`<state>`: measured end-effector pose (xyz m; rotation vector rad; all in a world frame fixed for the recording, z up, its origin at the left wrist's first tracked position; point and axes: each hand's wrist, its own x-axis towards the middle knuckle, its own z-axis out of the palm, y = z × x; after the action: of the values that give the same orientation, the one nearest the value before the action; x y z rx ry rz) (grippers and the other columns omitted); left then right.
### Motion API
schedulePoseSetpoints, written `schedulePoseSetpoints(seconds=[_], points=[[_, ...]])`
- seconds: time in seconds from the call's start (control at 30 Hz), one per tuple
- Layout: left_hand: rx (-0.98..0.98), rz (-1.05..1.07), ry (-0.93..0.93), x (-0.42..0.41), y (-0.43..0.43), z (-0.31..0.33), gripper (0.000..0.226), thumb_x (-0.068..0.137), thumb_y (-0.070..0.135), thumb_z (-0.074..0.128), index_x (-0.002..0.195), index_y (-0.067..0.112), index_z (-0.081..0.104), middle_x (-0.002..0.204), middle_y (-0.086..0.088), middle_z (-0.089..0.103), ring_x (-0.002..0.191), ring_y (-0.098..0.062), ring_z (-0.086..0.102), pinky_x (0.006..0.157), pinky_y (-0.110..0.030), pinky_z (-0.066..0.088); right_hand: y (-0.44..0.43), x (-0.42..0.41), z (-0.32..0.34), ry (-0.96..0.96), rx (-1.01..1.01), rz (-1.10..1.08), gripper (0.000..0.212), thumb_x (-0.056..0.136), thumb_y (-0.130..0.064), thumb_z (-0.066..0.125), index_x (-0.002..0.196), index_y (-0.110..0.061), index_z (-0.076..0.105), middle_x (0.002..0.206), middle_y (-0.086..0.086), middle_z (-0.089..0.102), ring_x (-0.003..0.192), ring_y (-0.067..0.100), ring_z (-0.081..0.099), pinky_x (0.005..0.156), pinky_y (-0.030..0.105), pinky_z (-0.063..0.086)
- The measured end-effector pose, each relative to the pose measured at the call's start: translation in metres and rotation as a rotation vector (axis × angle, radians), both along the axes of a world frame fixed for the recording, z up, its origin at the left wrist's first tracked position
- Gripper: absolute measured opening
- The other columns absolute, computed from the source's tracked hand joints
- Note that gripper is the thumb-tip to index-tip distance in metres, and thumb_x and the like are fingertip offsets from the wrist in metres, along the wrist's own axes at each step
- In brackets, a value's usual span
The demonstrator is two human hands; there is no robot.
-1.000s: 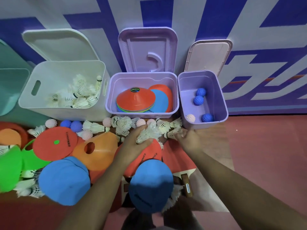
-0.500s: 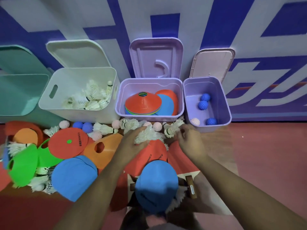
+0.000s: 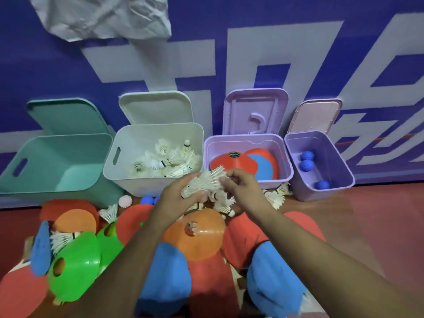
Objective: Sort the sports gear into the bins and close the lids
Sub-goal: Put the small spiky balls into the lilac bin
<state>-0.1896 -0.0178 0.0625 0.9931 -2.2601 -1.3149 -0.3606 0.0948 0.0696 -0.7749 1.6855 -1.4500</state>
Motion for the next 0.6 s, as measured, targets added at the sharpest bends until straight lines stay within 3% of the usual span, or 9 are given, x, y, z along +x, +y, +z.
schedulePoseSetpoints(seconds=[0.1, 0.2, 0.23, 0.37, 0.47, 0.6], points=[[-0.017, -0.029, -0.010, 0.031, -0.047, 0.009, 0.052, 0.084, 0.031, 0.075, 0.132, 0.036, 0.056, 0.134, 0.019, 0.054, 0.126, 0.009, 0.045, 0.105, -0.014, 0.036, -0.045, 0.030, 0.001, 0.076, 0.010, -0.045, 0.011, 0.089, -0.007, 0.066, 0.093, -0.012, 0.057, 0.068, 0.004, 0.055, 0.061, 0.011, 0.051, 0.060, 0.027, 0.042], [0.067, -0.109, -0.062, 0.051, -0.090, 0.018, 0.059, 0.091, 0.016, 0.066, 0.138, 0.039, 0.040, 0.138, 0.015, 0.041, 0.126, 0.011, 0.038, 0.094, -0.001, 0.030, -0.092, 0.048, 0.004, 0.211, 0.053, -0.084, 0.009, 0.090, -0.008, 0.059, 0.095, -0.015, 0.056, 0.067, -0.003, 0.055, 0.061, 0.009, 0.050, 0.063, 0.029, 0.041], [0.086, -0.119, -0.102, 0.053, -0.103, 0.019, 0.060, 0.092, 0.011, 0.062, 0.139, 0.037, 0.036, 0.136, 0.011, 0.038, 0.127, 0.006, 0.036, 0.092, -0.003, 0.030, -0.106, 0.050, 0.005, 0.259, 0.070, -0.076, 0.009, 0.091, -0.008, 0.056, 0.098, -0.014, 0.056, 0.069, -0.005, 0.057, 0.063, 0.011, 0.052, 0.065, 0.030, 0.042], [-0.060, -0.039, -0.237, 0.054, -0.160, 0.005, 0.052, 0.092, 0.016, 0.062, 0.138, 0.019, 0.038, 0.132, -0.001, 0.047, 0.131, -0.018, 0.039, 0.103, -0.024, 0.030, -0.158, 0.059, 0.000, 0.426, 0.166, -0.048, 0.022, 0.094, -0.010, 0.050, 0.114, -0.006, 0.060, 0.090, 0.006, 0.064, 0.082, 0.025, 0.058, 0.074, 0.031, 0.043], [-0.186, -0.006, -0.325, 0.057, -0.190, -0.013, 0.048, 0.086, 0.029, 0.071, 0.127, 0.026, 0.048, 0.124, 0.007, 0.057, 0.123, -0.020, 0.044, 0.108, -0.044, 0.032, -0.183, 0.065, -0.014, 0.492, 0.313, 0.004, 0.031, 0.093, -0.015, 0.049, 0.122, -0.007, 0.055, 0.097, 0.008, 0.062, 0.091, 0.025, 0.056, 0.074, 0.027, 0.038], [-0.121, -0.081, -0.357, 0.058, -0.207, -0.033, 0.058, 0.080, 0.035, 0.072, 0.132, 0.031, 0.047, 0.127, 0.005, 0.059, 0.122, -0.023, 0.051, 0.107, -0.050, 0.035, -0.197, 0.065, -0.033, 0.502, 0.456, 0.074, 0.033, 0.089, -0.018, 0.051, 0.120, -0.006, 0.049, 0.106, 0.015, 0.064, 0.102, 0.032, 0.058, 0.080, 0.033, 0.042]])
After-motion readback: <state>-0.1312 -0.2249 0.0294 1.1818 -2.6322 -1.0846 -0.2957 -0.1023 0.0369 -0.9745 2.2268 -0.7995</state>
